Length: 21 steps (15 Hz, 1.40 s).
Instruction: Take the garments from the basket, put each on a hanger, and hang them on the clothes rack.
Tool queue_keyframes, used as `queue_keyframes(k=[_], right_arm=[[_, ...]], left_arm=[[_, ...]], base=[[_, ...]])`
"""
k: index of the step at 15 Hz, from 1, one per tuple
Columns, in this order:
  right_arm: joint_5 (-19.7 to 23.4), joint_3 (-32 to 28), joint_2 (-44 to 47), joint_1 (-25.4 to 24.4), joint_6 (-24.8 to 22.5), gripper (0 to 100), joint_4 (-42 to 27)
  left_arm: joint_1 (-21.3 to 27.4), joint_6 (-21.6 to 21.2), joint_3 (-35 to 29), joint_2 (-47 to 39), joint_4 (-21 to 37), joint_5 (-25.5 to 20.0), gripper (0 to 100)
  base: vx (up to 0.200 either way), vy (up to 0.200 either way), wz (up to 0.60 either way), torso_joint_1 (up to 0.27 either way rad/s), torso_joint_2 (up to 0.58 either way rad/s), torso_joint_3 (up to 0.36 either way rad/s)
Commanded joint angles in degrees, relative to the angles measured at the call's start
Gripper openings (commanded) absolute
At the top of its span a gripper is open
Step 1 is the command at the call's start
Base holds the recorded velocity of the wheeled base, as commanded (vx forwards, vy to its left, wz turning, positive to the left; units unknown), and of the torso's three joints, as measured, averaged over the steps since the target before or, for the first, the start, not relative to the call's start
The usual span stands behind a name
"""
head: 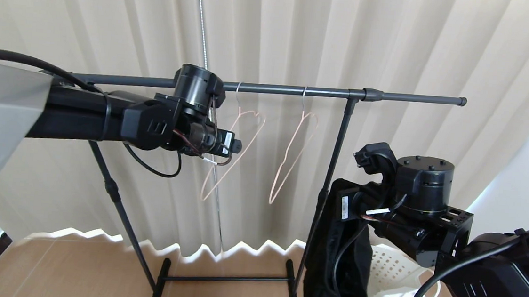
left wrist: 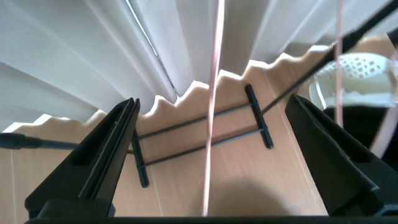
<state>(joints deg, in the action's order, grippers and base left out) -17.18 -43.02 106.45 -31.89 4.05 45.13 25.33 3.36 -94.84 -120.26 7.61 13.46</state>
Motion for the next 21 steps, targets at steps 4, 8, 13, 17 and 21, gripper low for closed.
queue_keyframes(k=[4,8,13,17,21], right_arm=[[-0.1,0.0,0.2,0.0,0.0,0,0.1],[-0.1,0.1,0.3,-0.1,0.0,0,0.1],[-0.1,0.3,0.4,-0.1,0.0,0,0.1],[-0.1,0.3,0.3,-0.1,0.0,0,0.2],[-0.1,0.4,0.2,-0.1,0.1,0,0.2]], left_arm=[[-0.2,0.7,-6.8,-9.5,0.0,0.2,100],[-0.3,3.1,-8.9,-12.5,0.0,0.1,100],[-0.4,3.4,-9.5,-12.6,0.0,-0.1,0],[-0.4,4.5,-9.4,-12.0,0.0,0.1,0],[0.0,4.5,-7.3,-7.7,0.0,0.1,0]], base=[[0.000,0.000,0.00,0.000,0.00,0.000],[0.000,0.000,0.00,0.000,0.00,0.000],[0.000,0.000,0.00,0.000,0.00,0.000],[0.000,0.000,0.00,0.000,0.00,0.000],[0.000,0.000,0.00,0.000,0.00,0.000]])
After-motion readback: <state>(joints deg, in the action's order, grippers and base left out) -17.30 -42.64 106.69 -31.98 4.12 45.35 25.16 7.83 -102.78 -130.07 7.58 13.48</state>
